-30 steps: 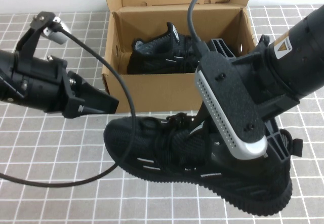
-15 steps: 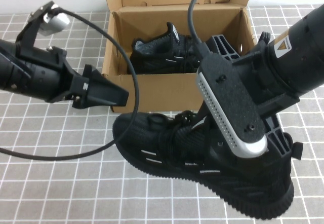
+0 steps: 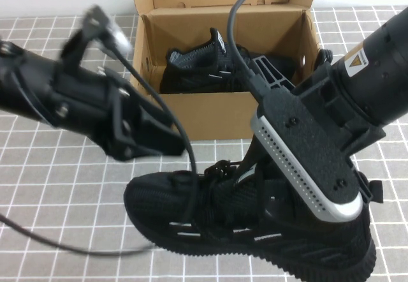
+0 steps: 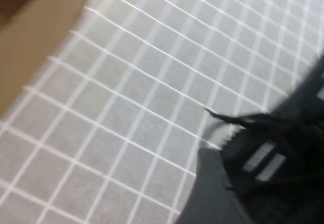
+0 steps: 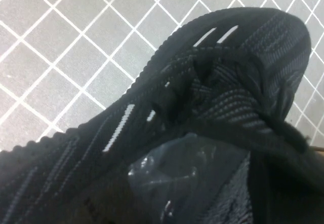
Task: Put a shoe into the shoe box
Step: Hand over the shoe
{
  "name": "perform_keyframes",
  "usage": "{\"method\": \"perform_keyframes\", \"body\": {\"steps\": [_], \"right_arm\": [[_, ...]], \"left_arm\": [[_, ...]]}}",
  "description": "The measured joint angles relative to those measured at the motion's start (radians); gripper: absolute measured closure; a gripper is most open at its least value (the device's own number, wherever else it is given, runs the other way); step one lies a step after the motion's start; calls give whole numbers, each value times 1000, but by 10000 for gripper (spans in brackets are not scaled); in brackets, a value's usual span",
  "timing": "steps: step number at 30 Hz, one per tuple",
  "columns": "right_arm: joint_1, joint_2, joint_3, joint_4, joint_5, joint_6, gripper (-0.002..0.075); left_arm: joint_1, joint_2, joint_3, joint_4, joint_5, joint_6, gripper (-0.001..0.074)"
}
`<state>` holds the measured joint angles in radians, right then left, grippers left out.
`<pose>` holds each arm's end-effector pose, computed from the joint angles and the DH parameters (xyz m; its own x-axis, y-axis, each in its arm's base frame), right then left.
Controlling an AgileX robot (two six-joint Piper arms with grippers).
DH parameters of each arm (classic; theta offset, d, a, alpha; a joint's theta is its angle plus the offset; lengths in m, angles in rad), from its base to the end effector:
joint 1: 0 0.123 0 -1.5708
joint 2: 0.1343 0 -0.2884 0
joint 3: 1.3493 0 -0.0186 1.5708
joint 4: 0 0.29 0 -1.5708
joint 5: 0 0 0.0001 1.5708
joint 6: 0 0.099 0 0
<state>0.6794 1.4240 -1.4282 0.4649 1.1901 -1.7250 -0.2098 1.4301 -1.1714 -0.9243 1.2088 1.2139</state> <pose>0.2289 0.2379 0.3779 0.7094 -0.5953 -0.3773 -0.6997 -0.5300 -0.4791 0.2898 -0.1373 0.3193 -0.3552 0.5517 -0.7546 0.9303 0.2879 -0.2274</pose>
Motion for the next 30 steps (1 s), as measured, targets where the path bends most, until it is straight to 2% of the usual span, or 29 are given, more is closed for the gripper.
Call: {"method": "perform_keyframes", "body": {"steps": [5,11,20,30], "right_arm": [[0,0,0,-35,-29,-1,732],[0,5,0,-43,-64,-1,732],[0,14,0,-47,-65,-1,732],[0,14,0,-47,-81,7,732]], "left_arm": [[-85,0,0,54,0,15,337],[-135,0,0,58,2,79,311],[-149,0,0,58,2,287,302],[-149,-2,0,23,2,293,302]]}}
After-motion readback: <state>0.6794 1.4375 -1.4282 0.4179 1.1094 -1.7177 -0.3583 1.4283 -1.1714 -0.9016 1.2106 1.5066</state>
